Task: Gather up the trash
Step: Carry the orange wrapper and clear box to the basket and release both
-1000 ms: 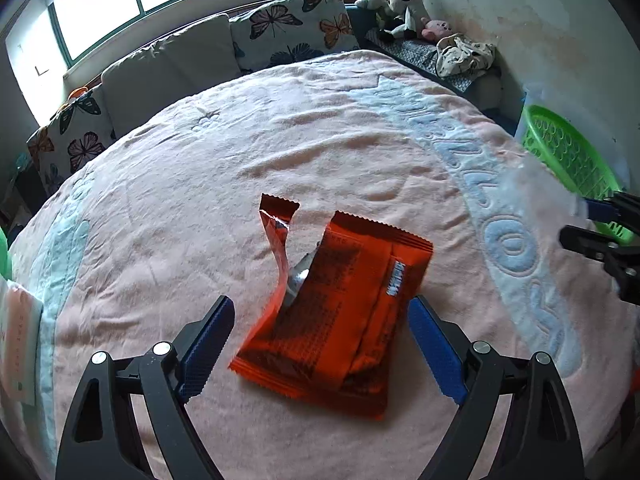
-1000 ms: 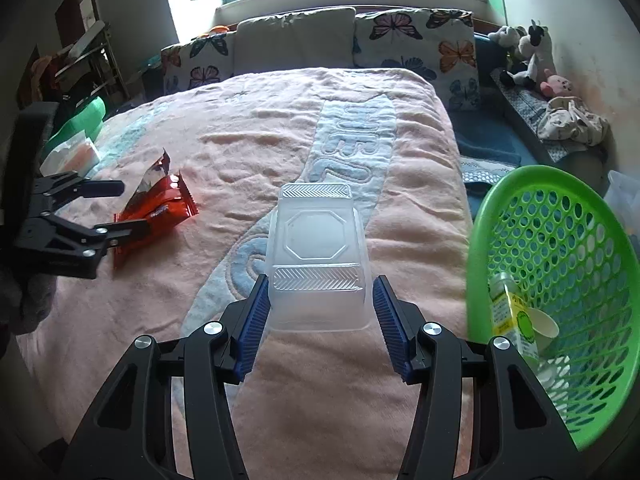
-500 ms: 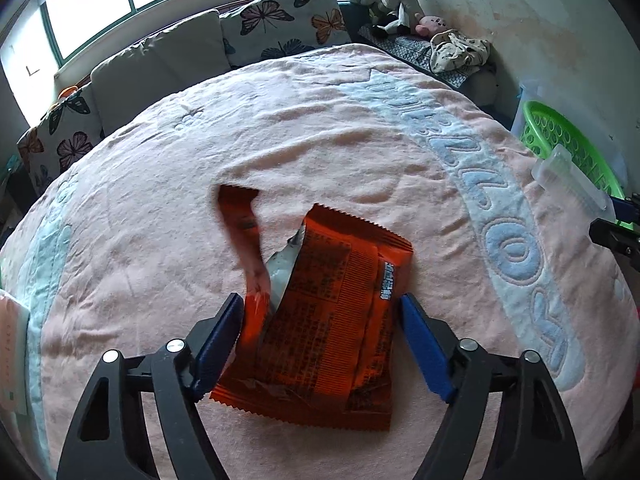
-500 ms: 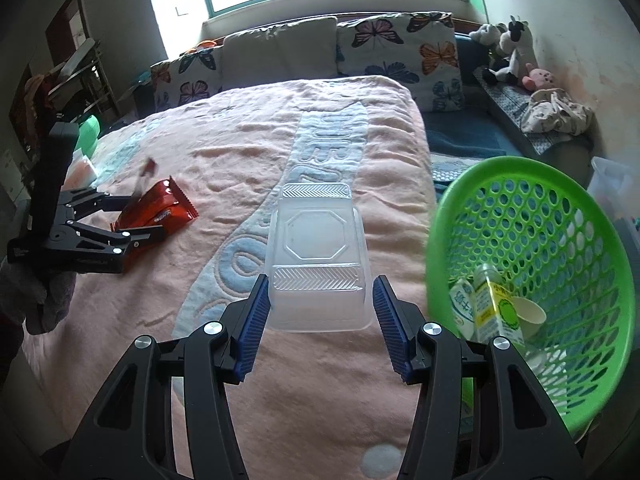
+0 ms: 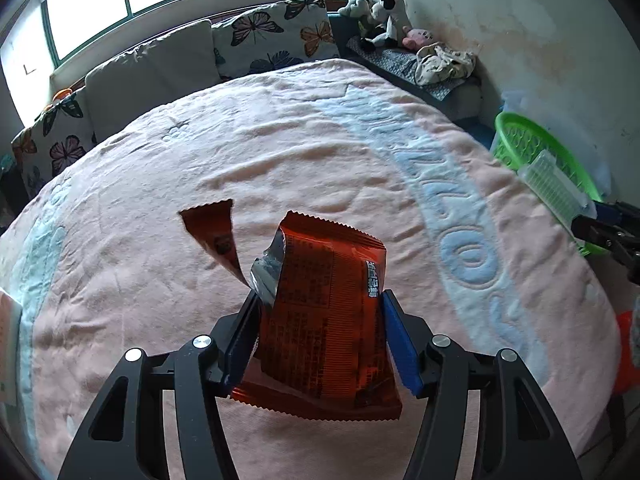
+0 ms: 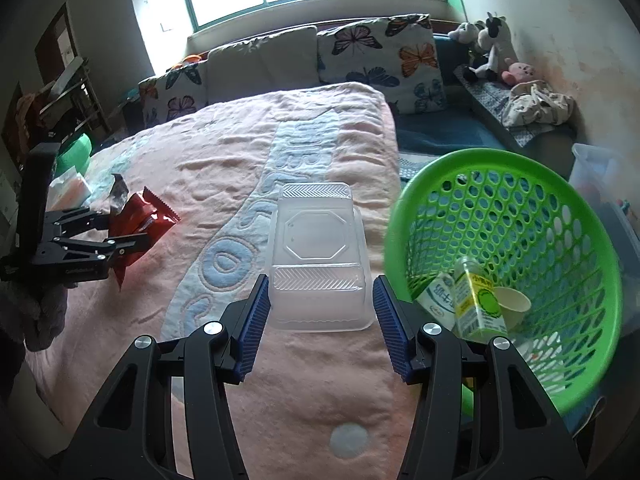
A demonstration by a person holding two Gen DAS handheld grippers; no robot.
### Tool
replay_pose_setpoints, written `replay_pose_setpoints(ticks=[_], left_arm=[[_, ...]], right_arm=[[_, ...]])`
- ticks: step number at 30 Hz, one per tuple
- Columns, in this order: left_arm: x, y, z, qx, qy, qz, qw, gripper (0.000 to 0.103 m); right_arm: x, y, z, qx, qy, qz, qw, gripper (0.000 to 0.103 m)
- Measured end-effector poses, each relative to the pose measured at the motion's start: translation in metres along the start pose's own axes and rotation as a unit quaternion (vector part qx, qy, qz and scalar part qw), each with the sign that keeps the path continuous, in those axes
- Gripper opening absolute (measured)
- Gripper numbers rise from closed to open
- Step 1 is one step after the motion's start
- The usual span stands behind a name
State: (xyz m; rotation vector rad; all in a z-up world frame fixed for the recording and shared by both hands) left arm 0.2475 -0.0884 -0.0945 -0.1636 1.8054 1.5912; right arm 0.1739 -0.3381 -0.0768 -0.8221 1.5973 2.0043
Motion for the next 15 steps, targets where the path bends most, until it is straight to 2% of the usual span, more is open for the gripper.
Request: replay_pose_setpoints(ticks=[7, 15], left_arm=[[-0.010, 0.018, -0.017, 0.023, 0.003, -0.017, 0.9996, 0.058], [-0.033, 0.029, -0.054, 0.051, -0.010, -0.033, 0.9981, 0.058]], right_arm=[[0.004, 0.012, -0.024, 0.018, -0.021, -0.009, 1.000, 0.053], [0.010, 0.024, -0.054, 0.045, -0.042, -0.015, 0.998, 0.053]])
Point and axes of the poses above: each gripper's, at about its wrist camera, not at the fingertips, and y roughly against the way its jaws point, z to its left, x to its underside, the point moved 5 cm from there along -y, roughly the way its jaws point, and after that the axes turned 1 degree about y, right-handed, at the moved point
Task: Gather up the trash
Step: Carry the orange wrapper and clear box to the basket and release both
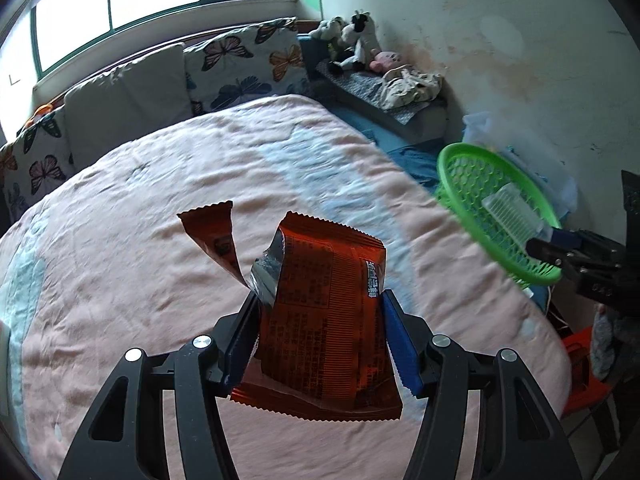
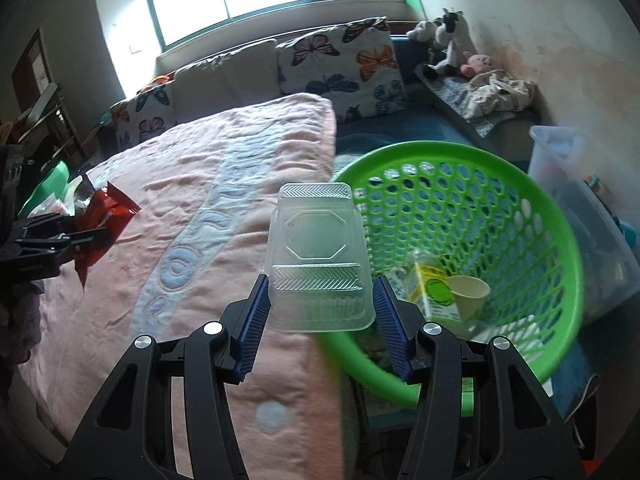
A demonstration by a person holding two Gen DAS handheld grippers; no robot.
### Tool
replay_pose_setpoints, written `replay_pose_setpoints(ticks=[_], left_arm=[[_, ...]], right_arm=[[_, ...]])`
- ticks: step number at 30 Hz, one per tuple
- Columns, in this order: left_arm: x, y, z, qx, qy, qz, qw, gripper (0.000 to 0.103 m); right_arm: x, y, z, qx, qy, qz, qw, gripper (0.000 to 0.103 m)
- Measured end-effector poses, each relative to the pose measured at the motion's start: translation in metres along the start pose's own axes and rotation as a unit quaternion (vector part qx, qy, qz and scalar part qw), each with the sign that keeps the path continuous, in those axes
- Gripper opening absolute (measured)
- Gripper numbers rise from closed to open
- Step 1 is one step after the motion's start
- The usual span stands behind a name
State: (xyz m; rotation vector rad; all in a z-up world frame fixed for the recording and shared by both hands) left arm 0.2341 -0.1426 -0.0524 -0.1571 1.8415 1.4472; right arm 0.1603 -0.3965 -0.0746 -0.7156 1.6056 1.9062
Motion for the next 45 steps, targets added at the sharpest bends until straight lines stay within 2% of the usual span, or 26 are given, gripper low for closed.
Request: replay_pose_setpoints(ticks=[11, 22, 29, 45], left_arm=[[-0.031, -0.008, -0.064, 0.036, -0.027, -0.007, 0.9990, 0.058], [-0.059, -0.025, -0.119, 0.055, -0.059, -0.002, 0.9967, 0.058], [-0.067, -0.039, -0.148, 0.061, -0.076, 0.006, 0.9952, 0.058], [-0.066, -0.085, -0.200, 0.072, -0.087, 0.042, 0.9927, 0.058]], right_arm=[[0.008, 0.004, -0.045, 0.039, -0.018, 0.006, 0.999, 0.053], [0.023, -0.002, -0.088, 0.058, -0.052, 0.022, 0.997, 0.054], [0.028, -0.002, -0.100, 0.052, -0.067, 0.023, 0.996, 0.054], [0.042, 0.036, -0.113, 0.059, -0.076, -0.005, 0.995, 0.058]])
Point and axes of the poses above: each gripper's, at about its wrist camera, not at the fingertips, and y roughly against the way its jaws point, z to its left, x to its underside, the point moved 5 cm from there along -y, roughly the way its jaws point, and after that the axes turned 1 degree about y, right-handed, at the moved point
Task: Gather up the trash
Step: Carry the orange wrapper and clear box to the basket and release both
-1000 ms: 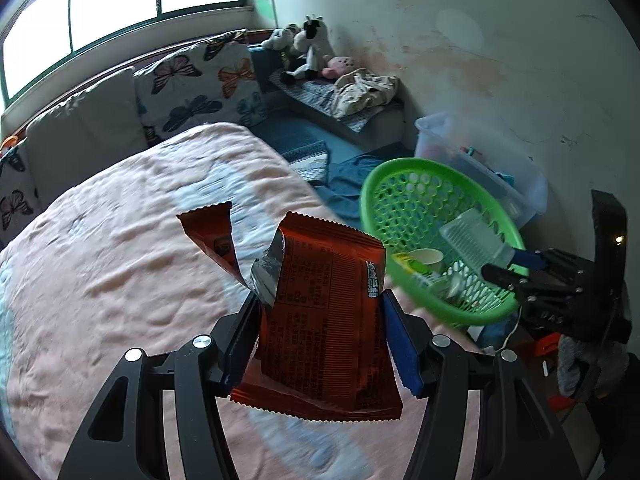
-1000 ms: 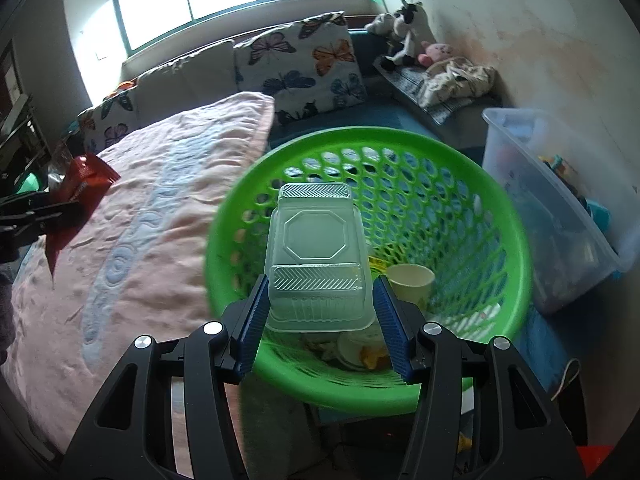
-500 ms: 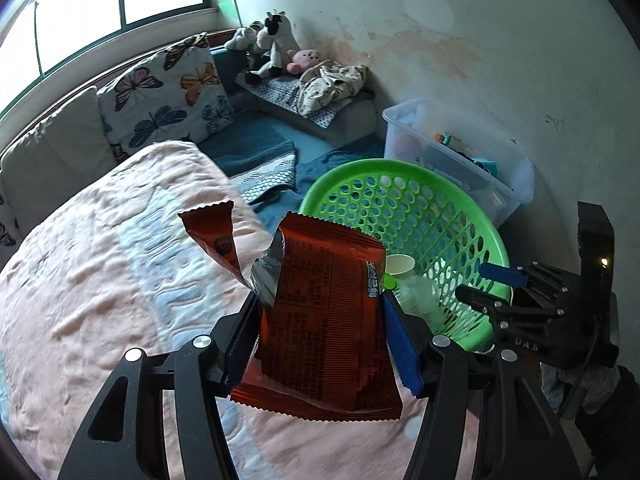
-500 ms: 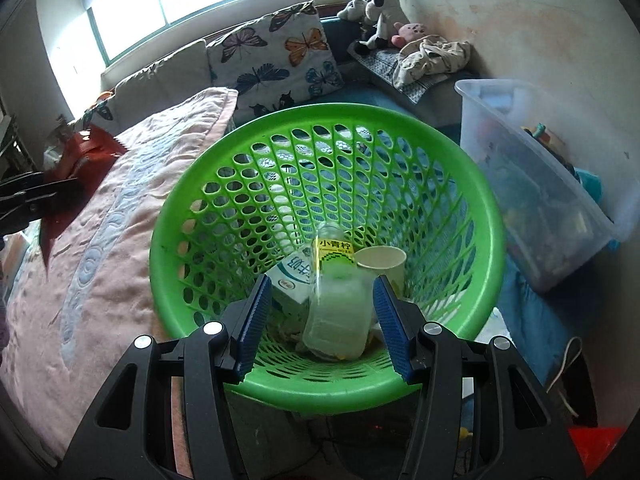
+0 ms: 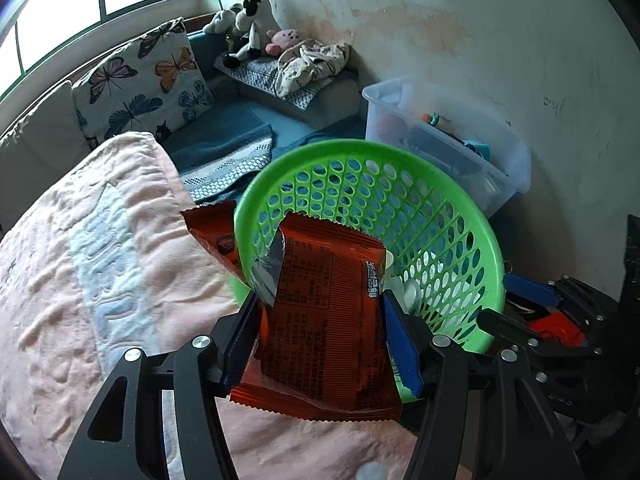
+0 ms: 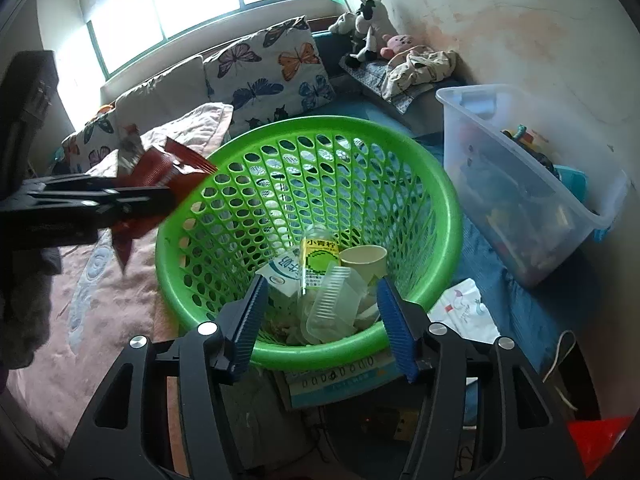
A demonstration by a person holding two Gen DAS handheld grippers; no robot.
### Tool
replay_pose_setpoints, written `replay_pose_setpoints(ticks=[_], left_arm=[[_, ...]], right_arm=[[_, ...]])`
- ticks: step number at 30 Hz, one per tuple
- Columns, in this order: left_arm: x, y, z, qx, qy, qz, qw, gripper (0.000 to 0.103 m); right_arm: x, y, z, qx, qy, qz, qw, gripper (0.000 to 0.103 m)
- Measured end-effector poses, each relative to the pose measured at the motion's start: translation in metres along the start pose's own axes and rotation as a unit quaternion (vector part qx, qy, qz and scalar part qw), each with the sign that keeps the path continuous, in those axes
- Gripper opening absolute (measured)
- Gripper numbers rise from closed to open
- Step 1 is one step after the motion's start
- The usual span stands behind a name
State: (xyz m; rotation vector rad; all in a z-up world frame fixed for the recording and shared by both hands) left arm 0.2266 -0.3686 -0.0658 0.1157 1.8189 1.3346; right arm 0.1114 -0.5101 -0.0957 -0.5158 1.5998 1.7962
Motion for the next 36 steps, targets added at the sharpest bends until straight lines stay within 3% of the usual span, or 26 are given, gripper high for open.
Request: replay_pose_setpoints(ticks=[5, 11, 23, 36], left_arm=[[-0.001, -0.004, -0.006, -0.001, -0.003, 0.003, 1.0000, 0.059], [0.000, -0.004, -0.008, -0.002, 0.000, 0.000, 1.0000, 0.070], [0.002, 0.002, -0.008, 0.008, 0.010, -0.007, 0.9999, 0.079], [0.012, 0.038, 0.008, 0.002, 0.020, -0.039, 0.9990, 0.080]], right_arm=[[0.001, 0.002, 0.001, -0.002, -0.002, -0.001, 1.000, 0.058], [0.002, 0.005, 0.004, -0.003, 0.000, -0.005, 1.000, 0.058], [0.002, 0.017, 0.007, -0.001, 0.001, -0.015, 1.000, 0.058], [0.002, 0.030, 0.021, -0.008, 0.009, -0.025, 1.000, 0.059]])
Point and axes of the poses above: each gripper's, at about its wrist camera, not at the fingertips, and y roughly against the way its jaws point, z to its left, x to its underside, the point moved 5 cm from there along -y, roughly the way its jaws point, and after that the axes turned 1 degree about y, right-handed, at the moved point
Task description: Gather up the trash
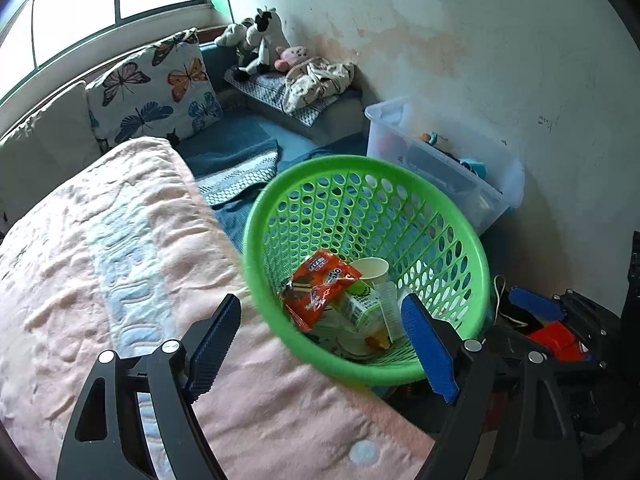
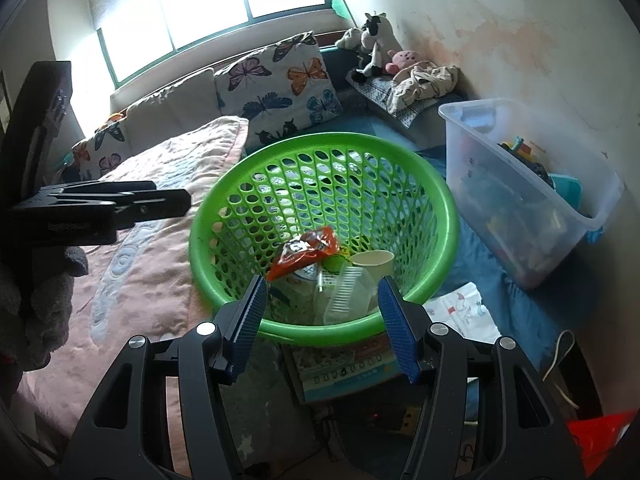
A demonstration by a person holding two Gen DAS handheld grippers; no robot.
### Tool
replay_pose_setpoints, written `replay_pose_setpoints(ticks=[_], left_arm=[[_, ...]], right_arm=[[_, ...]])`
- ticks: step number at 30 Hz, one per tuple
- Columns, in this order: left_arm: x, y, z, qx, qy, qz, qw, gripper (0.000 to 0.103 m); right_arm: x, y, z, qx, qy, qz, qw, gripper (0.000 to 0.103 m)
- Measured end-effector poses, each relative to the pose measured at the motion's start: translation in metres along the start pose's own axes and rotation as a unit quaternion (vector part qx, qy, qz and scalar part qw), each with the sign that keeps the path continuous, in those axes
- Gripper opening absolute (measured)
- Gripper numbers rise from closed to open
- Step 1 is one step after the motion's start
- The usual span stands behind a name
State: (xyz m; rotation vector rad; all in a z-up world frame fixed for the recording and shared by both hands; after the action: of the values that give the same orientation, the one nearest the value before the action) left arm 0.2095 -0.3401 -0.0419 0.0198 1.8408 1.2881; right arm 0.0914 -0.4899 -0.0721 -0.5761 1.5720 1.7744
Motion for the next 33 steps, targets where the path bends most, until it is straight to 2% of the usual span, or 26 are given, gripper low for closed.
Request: replay_pose_setpoints(ticks=[1, 2, 3, 13, 23, 33], left_arm=[[0.002, 0.004, 0.002, -0.002, 0.002, -0.003, 1.0000, 0.081], [0.004, 0.008, 0.005, -0.004, 0.004, -0.007, 1.0000, 0.081], [0.007, 0.012, 0.008, -0.007, 0.004, -0.009, 0.9999, 0.081], [0.034, 0.056, 0.041, -0.023, 0.040, -0.044, 0.9980, 0.085], [0.071, 0.099, 0.076, -0.060, 0.067, -0.074, 0.9933, 0.092], [0.105, 0.140, 0.101, -0.095, 0.097, -0.099, 0.9859, 0.096]], right_arm=[[0.000, 0.001, 0.002, 0.001, 0.001, -0.002, 1.000, 0.065], [0.000, 0.002, 0.004, 0.002, 0.003, -0.005, 1.000, 0.081], [-0.001, 0.005, 0.008, 0.003, 0.008, -0.011, 1.000, 0.084], [0.001, 0.018, 0.040, -0.005, 0.034, -0.025, 0.999, 0.084], [0.005, 0.029, 0.076, -0.010, 0.055, -0.040, 0.998, 0.098], [0.011, 0.033, 0.109, -0.006, 0.073, -0.040, 0.996, 0.099]])
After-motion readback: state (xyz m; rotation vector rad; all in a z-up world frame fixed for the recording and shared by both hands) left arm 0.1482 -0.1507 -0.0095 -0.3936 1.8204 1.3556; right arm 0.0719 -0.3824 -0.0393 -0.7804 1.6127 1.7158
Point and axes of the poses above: each gripper's, at about its wrist camera, not at the fingertips, and y roughly against the way its jaws point, z to its left, x to its underside, the point moved 5 cm from there along -y, roughly the way its jaws point, and after that the axes turned 1 degree about y, right-handed, at the moved point
